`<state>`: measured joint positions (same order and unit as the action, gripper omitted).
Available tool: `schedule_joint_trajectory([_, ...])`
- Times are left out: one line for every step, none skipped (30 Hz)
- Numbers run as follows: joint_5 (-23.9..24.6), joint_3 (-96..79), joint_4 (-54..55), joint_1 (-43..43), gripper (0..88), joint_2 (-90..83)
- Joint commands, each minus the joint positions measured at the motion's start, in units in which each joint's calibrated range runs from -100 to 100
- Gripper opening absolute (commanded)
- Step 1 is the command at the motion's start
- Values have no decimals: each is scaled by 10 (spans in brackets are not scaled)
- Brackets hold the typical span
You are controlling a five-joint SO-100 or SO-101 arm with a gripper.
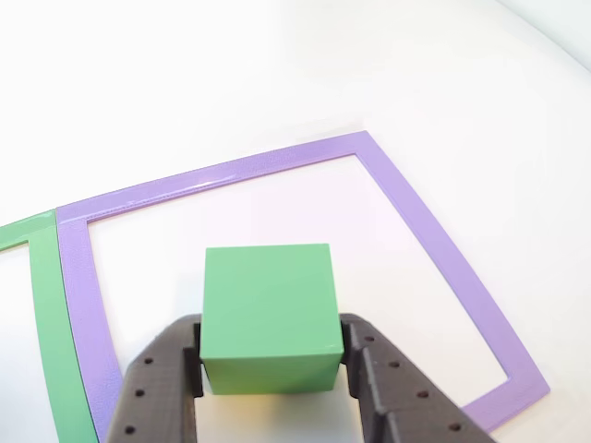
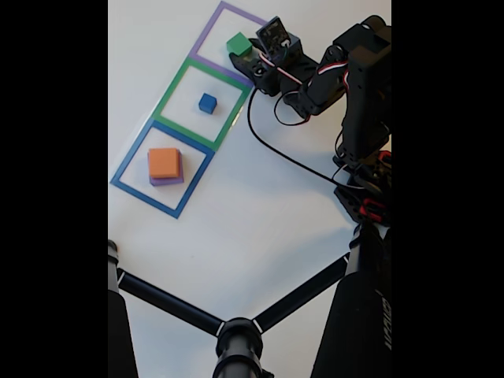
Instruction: Tower of hanoi
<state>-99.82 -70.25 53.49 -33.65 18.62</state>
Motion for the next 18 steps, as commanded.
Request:
schedule_joint_trajectory([-2, 13, 10, 11, 78, -8])
schedule_joint_trajectory([-2, 13, 10, 12, 76, -9])
schedule_joint_trajectory([-2, 13, 9, 13, 75, -11])
schedule_joint_trajectory([-2, 13, 7, 15, 75, -15])
schedule_joint_trajectory([-2, 12, 2, 17, 75, -22])
schedule_joint_trajectory([-2, 10, -6, 19, 75, -32])
schedule_joint_trajectory([-2, 7, -14, 21, 75, -43])
schedule_joint_trajectory([-2, 3, -26, 24, 75, -58])
schedule_joint_trajectory([-2, 1, -39, 26, 75, -74])
schedule_joint_trajectory([-2, -2, -57, 27, 75, -94])
schedule_joint_trajectory([-2, -6, -75, 29, 74, -116])
schedule_joint_trajectory([-2, -8, -100, 29, 74, -142])
schedule_joint_trajectory([-2, -10, -128, 29, 73, -169])
schedule_joint_trajectory([-2, -10, -162, 29, 72, -199])
schedule_joint_trajectory([-2, -10, -198, 28, 72, -233])
schedule_joint_trajectory([-2, -9, -229, 27, 72, -261])
schedule_joint_trajectory([-2, -6, -270, 25, 71, -294])
schedule_joint_trajectory([-2, 0, -313, 24, 71, -325])
